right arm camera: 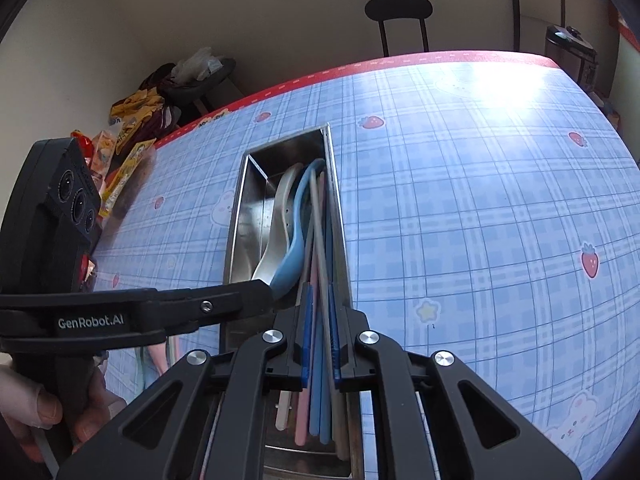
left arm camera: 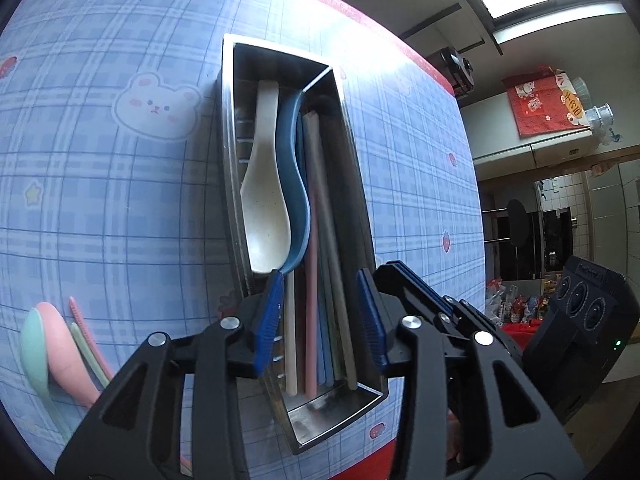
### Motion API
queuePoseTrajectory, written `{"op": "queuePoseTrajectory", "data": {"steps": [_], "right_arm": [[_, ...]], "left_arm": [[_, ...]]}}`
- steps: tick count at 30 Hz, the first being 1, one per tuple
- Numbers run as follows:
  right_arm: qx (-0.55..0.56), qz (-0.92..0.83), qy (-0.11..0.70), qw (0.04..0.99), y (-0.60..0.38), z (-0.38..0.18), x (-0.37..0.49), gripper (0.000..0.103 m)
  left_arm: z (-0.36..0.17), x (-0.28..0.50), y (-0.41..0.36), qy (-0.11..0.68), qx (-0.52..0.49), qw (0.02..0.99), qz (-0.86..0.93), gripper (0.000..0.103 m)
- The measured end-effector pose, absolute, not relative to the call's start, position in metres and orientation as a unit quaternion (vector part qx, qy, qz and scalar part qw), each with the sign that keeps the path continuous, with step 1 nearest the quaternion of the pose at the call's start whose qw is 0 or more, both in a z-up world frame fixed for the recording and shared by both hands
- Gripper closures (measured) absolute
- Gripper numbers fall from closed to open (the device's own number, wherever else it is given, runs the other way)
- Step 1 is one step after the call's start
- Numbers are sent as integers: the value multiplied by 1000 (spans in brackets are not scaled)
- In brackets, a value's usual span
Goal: Organize utensils
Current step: 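Lower both held chopsticks into the steel tray and open both tools, then withdraw both open tools from the tray back to the utensil row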
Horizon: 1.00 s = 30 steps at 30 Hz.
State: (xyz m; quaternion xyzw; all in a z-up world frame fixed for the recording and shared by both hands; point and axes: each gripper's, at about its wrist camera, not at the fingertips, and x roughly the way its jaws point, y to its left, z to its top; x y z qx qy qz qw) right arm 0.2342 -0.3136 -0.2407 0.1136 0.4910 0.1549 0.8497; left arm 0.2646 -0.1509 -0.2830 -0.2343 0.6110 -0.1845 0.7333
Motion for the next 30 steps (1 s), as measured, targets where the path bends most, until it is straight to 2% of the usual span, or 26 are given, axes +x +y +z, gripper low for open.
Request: {"op": "queuePoseTrajectory", "data": {"steps": [1, 2, 4, 6, 7, 9, 10, 11, 19, 30], "right_arm": [[109, 153, 485, 854, -316, -235, 233, 75], [104, 150, 477, 860, -317, -229, 230, 59], [99, 150, 462, 869, -319, -217, 227, 49], [92, 145, 455, 874, -321, -207, 223, 28], [90, 143, 450, 877, -321, -203, 221, 24], [83, 140, 445, 881, -320, -194, 217, 12], [78, 139, 443, 882, -319, -191, 214, 10], [72, 141, 443, 882, -317, -188, 212, 7], [28, 142, 440, 886, -301, -173, 185, 6], [-3, 140, 463, 875, -277, -181, 148, 6]], "left_arm": [[-276, 265, -148, 605, -230, 740, -184, 53], [-267, 264, -143, 595, -224, 750, -181, 47], [-250, 263, -135, 575, -215, 770, -173, 37], [-234, 261, -123, 557, -210, 787, -163, 26], [-227, 259, -116, 550, -207, 794, -158, 19], [-214, 252, -100, 538, -201, 805, -151, 16], [-209, 249, -94, 535, -196, 808, -148, 9], [-204, 246, -87, 532, -191, 813, -142, 6], [-193, 209, -22, 529, -185, 823, -95, 6], [-211, 154, 26, 540, -143, 828, -46, 6]]}}
